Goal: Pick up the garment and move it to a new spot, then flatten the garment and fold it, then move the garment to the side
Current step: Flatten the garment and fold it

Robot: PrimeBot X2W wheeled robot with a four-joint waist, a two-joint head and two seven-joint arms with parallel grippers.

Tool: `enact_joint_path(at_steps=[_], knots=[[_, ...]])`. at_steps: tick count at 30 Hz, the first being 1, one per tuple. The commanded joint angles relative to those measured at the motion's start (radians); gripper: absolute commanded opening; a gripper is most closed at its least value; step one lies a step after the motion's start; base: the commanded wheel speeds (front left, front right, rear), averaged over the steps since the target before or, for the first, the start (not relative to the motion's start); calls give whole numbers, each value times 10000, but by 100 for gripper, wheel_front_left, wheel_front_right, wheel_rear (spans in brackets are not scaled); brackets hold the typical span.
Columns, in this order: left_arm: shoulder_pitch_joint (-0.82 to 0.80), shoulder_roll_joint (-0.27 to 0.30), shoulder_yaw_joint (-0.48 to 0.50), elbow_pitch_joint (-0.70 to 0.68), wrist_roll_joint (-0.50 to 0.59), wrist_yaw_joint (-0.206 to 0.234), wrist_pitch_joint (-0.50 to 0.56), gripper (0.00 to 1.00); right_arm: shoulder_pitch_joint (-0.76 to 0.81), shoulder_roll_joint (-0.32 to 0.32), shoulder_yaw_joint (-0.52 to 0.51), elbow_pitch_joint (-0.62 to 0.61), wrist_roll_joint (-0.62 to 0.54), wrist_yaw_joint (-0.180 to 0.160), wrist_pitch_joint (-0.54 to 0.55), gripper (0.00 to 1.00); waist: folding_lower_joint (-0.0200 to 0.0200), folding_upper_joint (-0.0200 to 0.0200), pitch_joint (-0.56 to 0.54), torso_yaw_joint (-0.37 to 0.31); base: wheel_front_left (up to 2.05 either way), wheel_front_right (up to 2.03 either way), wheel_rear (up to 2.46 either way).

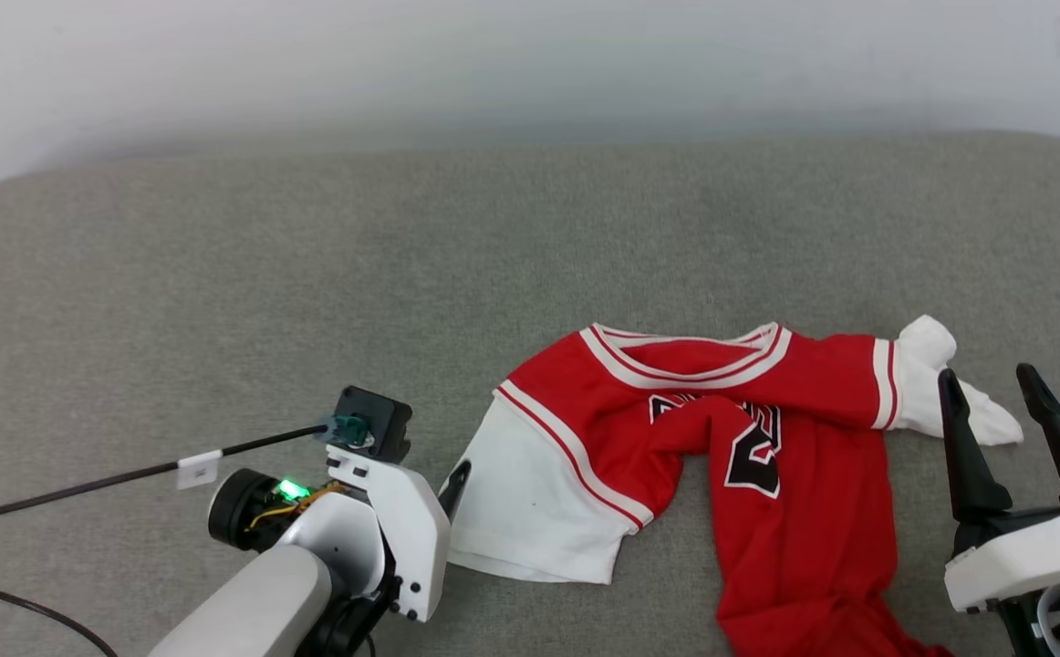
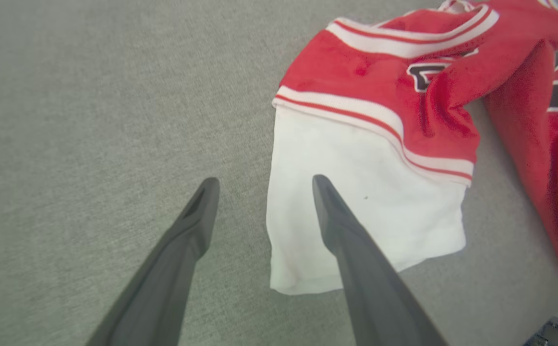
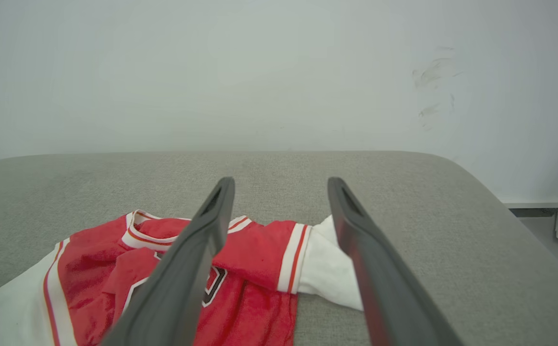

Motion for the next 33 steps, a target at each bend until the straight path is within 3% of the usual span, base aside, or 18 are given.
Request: enact_joint_path(at_steps=[1,9,10,11,13,18,24,33], knots=[[-145,28,-143,177,-113,-103,407,100,-204,30,24,-35,75,-3,-74,100,0,0,425,-182,0,0,0],[-268,127,-1131,947,-673,-767,2950,100,-523,95,124,230,81,-3,-345,100,0,0,928,-464,0,0,0],[-227,130,-1274,996,-736,-845,3218,83,-558,99,143,260,91,-3,-390,100,0,0,942,-481,0,0,0],[-196,124,-1381,1040,-784,-890,3406,47,-585,110,152,284,114,-3,-411,100,0,0,945,-497,0,0,0],[-183,102,-1485,1113,-789,-970,3571,0,-600,102,174,356,144,-3,-456,100,0,0,916,-523,0,0,0],[-217,-41,-1122,985,-728,-872,2640,0,-539,43,201,551,334,-3,-336,100,0,0,611,-536,0,0,0],[-39,-109,-520,622,-316,-322,787,0,-394,-82,-215,1092,917,-3,415,100,0,0,155,-391,0,0,0],[10,55,170,-745,298,412,-1078,0,-1246,-670,-1638,3346,2006,-3,4013,100,0,0,161,3,0,0,0]])
